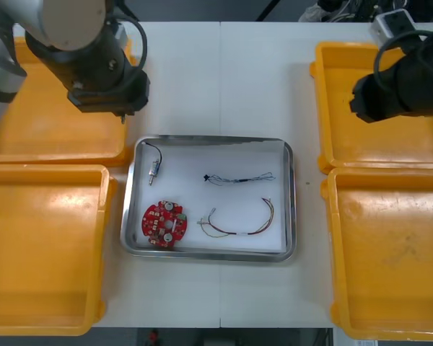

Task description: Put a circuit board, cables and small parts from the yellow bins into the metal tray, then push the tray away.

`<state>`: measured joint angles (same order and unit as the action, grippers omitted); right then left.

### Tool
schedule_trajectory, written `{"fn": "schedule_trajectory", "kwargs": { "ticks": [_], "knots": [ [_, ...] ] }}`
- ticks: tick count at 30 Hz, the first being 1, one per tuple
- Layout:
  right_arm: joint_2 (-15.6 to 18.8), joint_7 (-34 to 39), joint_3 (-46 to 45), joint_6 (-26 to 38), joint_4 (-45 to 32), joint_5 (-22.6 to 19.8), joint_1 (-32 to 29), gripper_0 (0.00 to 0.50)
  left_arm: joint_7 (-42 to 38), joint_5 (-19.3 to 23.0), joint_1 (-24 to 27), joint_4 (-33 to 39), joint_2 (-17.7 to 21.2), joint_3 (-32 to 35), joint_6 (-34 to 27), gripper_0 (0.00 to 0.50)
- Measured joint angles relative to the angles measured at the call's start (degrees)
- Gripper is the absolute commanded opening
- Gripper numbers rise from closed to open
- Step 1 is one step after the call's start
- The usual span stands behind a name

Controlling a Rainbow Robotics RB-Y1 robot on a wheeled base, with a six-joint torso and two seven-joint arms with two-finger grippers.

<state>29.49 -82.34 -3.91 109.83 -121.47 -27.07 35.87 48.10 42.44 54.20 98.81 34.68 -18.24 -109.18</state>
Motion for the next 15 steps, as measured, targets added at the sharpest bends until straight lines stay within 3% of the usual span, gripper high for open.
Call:
{"fn": "schedule_trajectory", "kwargs": {
  "ticks": [4,15],
  "knots": [
    [1.34,0.0,-5.39,0.0,-1.38,-1.15,-4.31,0.5,0.0,-0.57,-1.6,0.02,-1.74,-3.76,3.3,0.0],
    [4.94,0.0,-20.15,0.01,-3.2,-10.18,-14.33,0.5,0.0,-5.45,-5.05,0.04,-4.39,-13.13,6.56,0.0]
  ]
}}
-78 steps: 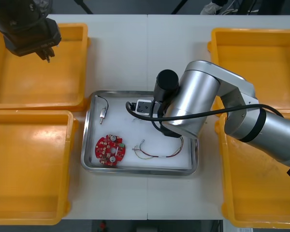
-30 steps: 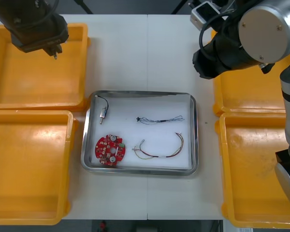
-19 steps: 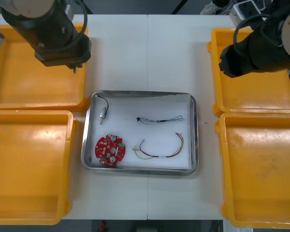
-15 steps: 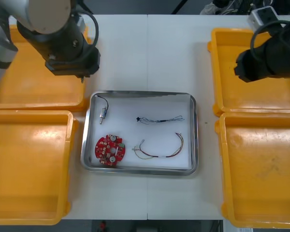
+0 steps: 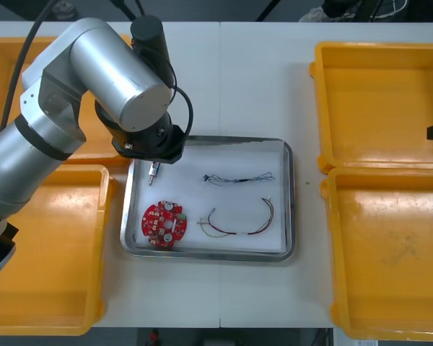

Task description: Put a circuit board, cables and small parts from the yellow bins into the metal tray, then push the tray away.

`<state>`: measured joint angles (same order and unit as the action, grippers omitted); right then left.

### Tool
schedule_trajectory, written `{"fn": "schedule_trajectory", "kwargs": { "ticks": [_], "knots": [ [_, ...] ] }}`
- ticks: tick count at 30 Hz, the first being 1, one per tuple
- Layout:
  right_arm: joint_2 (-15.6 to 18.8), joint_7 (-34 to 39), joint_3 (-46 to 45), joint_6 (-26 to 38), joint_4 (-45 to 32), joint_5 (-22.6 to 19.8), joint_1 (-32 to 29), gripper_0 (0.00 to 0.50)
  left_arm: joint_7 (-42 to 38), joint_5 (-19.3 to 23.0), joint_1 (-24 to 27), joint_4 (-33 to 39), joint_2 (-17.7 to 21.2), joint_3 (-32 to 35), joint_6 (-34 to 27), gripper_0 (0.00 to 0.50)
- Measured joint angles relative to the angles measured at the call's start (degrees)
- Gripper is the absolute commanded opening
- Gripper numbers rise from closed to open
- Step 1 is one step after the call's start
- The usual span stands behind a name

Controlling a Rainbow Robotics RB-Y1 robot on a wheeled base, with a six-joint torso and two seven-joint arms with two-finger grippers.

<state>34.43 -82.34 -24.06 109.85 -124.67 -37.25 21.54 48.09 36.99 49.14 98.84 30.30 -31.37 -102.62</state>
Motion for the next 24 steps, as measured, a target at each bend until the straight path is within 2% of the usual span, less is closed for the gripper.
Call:
{"fn": "schedule_trajectory", "kwargs": {
  "ticks": [5,10,18,21,22,23,24],
  "knots": [
    [1.12,0.0,-2.29,0.0,-2.95,-0.72,-4.67,0.5,0.0,-1.12,-1.0,-0.56,-0.2,-2.21,2.82,0.0],
    [1.16,0.0,-3.63,0.0,-6.19,-0.76,-9.09,0.5,0.0,-1.91,-1.16,-4.03,-0.78,-5.25,6.55,0.0],
    [1.16,0.0,-4.85,0.0,-7.4,-1.83,-15.66,0.5,0.0,-3.34,-1.34,-5.68,-1.45,-7.59,8.28,0.0],
    [1.16,0.0,-5.11,0.0,-7.64,-3.68,-18.09,0.5,0.0,-3.53,-1.59,-5.69,-1.48,-7.59,8.82,0.008],
    [1.16,0.0,-5.17,0.0,-7.65,-4.68,-18.81,0.5,0.0,-3.61,-1.6,-5.7,-1.49,-7.59,8.93,0.192],
    [1.16,0.0,-5.21,0.0,-7.67,-5.25,-19.42,0.5,0.0,-3.66,-1.6,-5.7,-1.5,-7.59,8.99,0.418],
    [1.16,0.01,-5.22,0.0,-7.68,-5.46,-19.9,0.5,0.0,-3.71,-1.6,-5.7,-1.52,-7.59,9.02,0.463]
  ]
}}
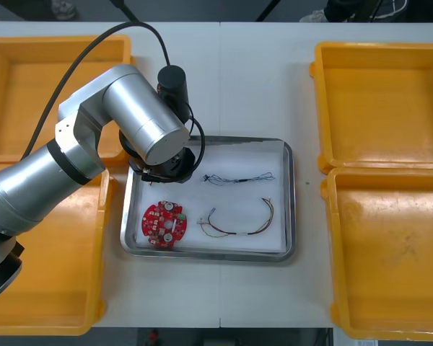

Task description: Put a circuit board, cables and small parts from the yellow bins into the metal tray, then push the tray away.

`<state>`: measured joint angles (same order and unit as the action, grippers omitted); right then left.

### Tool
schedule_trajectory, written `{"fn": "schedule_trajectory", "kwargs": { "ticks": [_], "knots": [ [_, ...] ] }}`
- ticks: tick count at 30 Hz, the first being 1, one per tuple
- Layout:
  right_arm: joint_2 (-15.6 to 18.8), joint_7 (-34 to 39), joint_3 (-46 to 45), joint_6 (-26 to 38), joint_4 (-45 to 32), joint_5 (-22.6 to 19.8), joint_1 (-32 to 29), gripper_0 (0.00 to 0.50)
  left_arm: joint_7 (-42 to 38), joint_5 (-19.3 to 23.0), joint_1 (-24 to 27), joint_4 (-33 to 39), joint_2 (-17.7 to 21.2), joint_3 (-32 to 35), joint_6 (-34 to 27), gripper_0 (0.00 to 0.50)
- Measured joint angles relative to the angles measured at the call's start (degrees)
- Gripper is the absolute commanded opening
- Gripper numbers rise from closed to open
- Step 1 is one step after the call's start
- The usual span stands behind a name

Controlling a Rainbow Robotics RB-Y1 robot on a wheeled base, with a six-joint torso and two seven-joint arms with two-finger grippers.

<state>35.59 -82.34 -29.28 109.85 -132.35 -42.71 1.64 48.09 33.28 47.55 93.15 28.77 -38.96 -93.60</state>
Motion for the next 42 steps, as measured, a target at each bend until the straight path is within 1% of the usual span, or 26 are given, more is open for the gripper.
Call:
{"fn": "schedule_trajectory", "kwargs": {
  "ticks": [1,8,15,19,24,29,31,33,37,42],
  "knots": [
    [0.0,0.0,0.0,0.0,-0.04,-0.04,-0.36,0.5,0.0,-0.04,0.0,0.0,-0.02,0.0,0.04,0.5],
    [-0.06,0.02,-0.03,0.0,-0.57,-0.24,-1.18,0.5,-0.01,-0.21,0.0,0.0,-0.07,0.0,0.8,0.5],
    [-0.06,0.28,-0.05,0.0,-1.26,-0.28,-1.3,0.5,-0.03,-0.22,0.0,0.23,-0.07,0.13,0.3,0.5],
    [-0.06,0.71,-0.05,0.0,-1.59,-0.33,-1.3,0.5,-0.06,-0.2,0.0,2.56,-0.07,1.54,-3.12,0.5],
    [-0.06,0.71,-0.05,0.0,-2.29,-0.4,-1.3,0.5,-0.08,0.5,-0.01,7.85,-0.04,6.02,-9.1,0.5],
    [0.09,0.71,0.23,0.0,-4.61,-0.85,-1.29,0.5,-0.08,3.04,-0.04,13.48,0.88,11.28,-14.34,0.5],
    [0.57,0.71,0.97,0.0,-5.71,-1.17,-1.27,0.5,-0.08,4.33,-0.04,15.47,1.71,13.61,-15.54,0.5],
    [1.27,0.71,2.08,0.0,-6.44,-2.54,-1.14,0.5,-0.08,5.73,-0.05,17.03,2.71,15.95,-15.81,0.5],
    [2.94,0.71,4.96,0.0,-7.13,-7.07,0.14,0.5,-0.08,8.26,-0.1,19.26,5.01,20.53,-15.91,0.5],
    [4.74,0.71,9.82,0.0,-7.29,-12.29,4.5,0.5,0.02,9.3,-1.99,22.29,7.96,26.0,-15.95,0.5]
  ]
}}
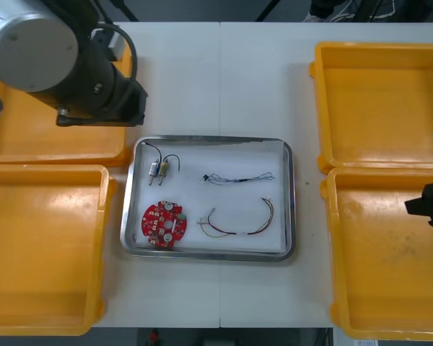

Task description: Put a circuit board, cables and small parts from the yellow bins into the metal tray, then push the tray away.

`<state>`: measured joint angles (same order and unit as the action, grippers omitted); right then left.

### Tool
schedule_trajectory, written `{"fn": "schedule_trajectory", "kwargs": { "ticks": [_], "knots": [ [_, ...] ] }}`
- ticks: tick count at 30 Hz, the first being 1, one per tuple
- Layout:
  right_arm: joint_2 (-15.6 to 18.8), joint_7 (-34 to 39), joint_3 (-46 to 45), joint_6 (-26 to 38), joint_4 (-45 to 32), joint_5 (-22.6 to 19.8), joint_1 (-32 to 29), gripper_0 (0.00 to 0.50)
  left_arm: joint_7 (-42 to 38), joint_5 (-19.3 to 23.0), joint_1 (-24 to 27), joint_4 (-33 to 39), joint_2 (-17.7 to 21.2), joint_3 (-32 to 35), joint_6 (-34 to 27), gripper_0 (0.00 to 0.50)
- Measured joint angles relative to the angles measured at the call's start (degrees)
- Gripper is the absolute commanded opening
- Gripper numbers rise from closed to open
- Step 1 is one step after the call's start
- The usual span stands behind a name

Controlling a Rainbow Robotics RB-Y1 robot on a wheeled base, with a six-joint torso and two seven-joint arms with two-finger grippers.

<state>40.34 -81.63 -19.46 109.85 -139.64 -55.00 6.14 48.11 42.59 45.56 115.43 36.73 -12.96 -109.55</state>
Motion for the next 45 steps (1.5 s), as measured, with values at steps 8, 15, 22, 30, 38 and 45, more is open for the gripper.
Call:
{"fn": "schedule_trajectory", "kwargs": {
  "ticks": [8,15,22,30,38,45],
  "knots": [
    [0.93,0.0,11.8,0.0,-0.15,-4.41,10.55,0.5,6.75,3.75,-5.4,1.57,5.21,9.0,-0.05,0.5],
    [0.97,0.0,28.47,0.0,-0.13,0.17,20.04,0.5,17.71,6.82,-10.47,1.75,8.9,16.47,-0.07,0.5],
    [-0.52,-0.01,41.97,0.0,1.7,3.71,28.5,0.5,18.0,8.07,-16.1,2.65,11.13,22.07,-0.07,0.5],
    [-6.64,-0.1,55.18,0.0,7.16,9.92,36.16,0.5,19.72,8.55,-22.25,3.97,12.46,26.49,-0.08,0.5],
    [-11.93,-0.6,66.77,-8.19,17.1,12.31,39.66,0.5,26.08,9.12,-28.51,6.83,13.01,29.29,-0.08,0.5],
    [-13.8,-0.71,75.34,-14.53,22.39,14.55,41.89,0.5,26.08,9.78,-32.7,7.88,13.06,29.73,-0.08,0.5]
  ]
}}
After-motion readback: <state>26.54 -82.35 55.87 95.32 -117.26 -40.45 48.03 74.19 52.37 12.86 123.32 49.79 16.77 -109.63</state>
